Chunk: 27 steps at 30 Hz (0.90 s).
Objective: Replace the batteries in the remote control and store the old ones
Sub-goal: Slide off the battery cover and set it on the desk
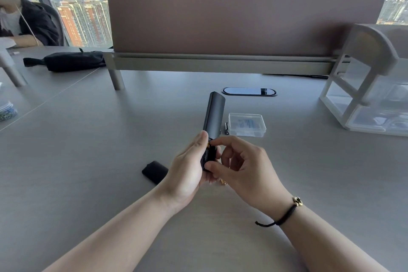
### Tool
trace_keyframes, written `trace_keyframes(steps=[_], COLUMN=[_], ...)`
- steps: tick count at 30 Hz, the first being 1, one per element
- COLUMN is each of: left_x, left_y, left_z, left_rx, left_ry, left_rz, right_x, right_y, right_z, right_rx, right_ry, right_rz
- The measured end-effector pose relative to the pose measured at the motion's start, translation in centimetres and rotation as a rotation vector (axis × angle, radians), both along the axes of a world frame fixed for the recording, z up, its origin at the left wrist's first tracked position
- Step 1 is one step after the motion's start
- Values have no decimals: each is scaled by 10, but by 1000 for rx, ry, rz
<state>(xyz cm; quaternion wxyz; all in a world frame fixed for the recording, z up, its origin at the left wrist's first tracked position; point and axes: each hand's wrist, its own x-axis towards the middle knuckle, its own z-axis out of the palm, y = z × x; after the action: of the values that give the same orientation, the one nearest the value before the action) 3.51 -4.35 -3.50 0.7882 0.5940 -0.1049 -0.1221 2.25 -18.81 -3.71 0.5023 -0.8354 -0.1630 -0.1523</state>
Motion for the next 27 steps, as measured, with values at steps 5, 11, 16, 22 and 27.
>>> trace_keyframes(steps=[5, 11, 16, 22, 27], left_x=[-1, -4, -9, -9, -9], left_y=[0, -3, -7, -7, -8], left_z=[-1, -3, -2, -2, -3], left_rx=[18, 83, 122, 127, 102], left_ry=[-28, -53, -82, -110, -119], left_rz=[5, 85, 93, 94, 86], right_x=[0, -1, -2, -2, -2], right_y=[2, 2, 2, 6, 8], right_z=[1, 6, 8, 7, 6], right_rx=[10, 53, 129, 180, 220], right_ry=[25, 100, 135, 146, 147], right_rz=[14, 59, 70, 76, 74])
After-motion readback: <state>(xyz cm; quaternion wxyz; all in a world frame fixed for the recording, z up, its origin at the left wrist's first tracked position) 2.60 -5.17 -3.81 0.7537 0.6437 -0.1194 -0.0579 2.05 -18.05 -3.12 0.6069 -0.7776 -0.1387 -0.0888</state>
